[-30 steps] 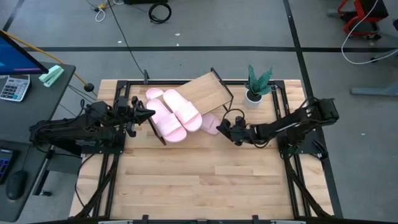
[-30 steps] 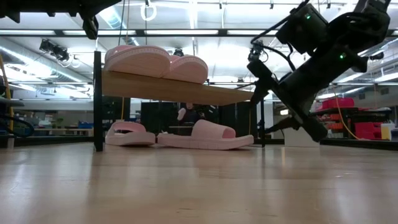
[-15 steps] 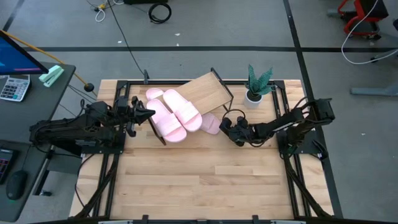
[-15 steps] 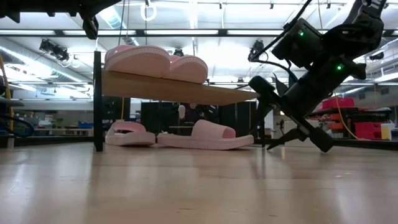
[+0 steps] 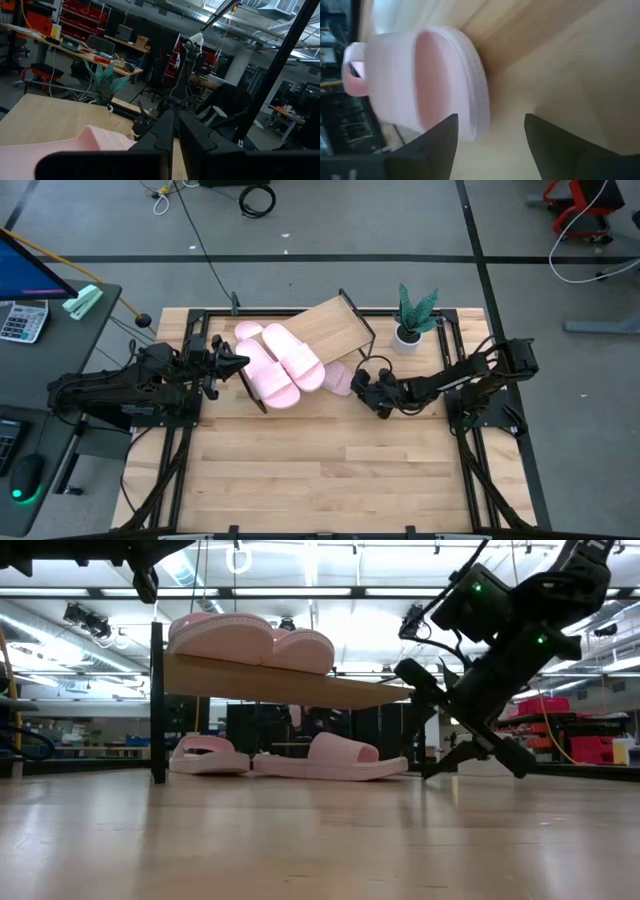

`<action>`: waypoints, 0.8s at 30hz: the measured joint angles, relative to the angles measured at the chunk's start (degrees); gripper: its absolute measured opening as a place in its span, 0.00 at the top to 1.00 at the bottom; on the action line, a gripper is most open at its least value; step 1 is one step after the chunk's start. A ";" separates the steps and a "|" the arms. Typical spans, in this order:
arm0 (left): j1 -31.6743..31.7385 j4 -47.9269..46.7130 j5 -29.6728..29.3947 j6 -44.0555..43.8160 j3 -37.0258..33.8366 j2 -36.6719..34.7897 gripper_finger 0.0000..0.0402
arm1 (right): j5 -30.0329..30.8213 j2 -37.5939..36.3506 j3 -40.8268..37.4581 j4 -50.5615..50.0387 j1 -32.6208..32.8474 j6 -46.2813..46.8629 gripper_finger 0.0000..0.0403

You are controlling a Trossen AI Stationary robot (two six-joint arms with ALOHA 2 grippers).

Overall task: Pick and place slides into the shelf
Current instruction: Put the pink slipper on the shelf

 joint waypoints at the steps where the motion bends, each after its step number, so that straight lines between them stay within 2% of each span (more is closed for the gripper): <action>1: 0.01 0.00 0.00 0.10 0.00 0.00 0.93 | -0.29 0.00 0.33 -1.26 -0.03 -0.25 0.42; 10: 0.01 0.13 0.00 0.11 0.02 0.02 0.99 | -1.13 -0.02 0.70 -4.28 -0.57 3.67 0.43; 19: 0.01 0.13 0.00 0.09 0.02 0.02 0.93 | -1.85 -0.04 0.62 -3.69 -1.55 3.25 0.43; 24: -0.01 0.13 0.00 0.09 0.02 0.04 0.95 | -1.73 0.03 0.53 -1.99 -1.64 2.09 0.43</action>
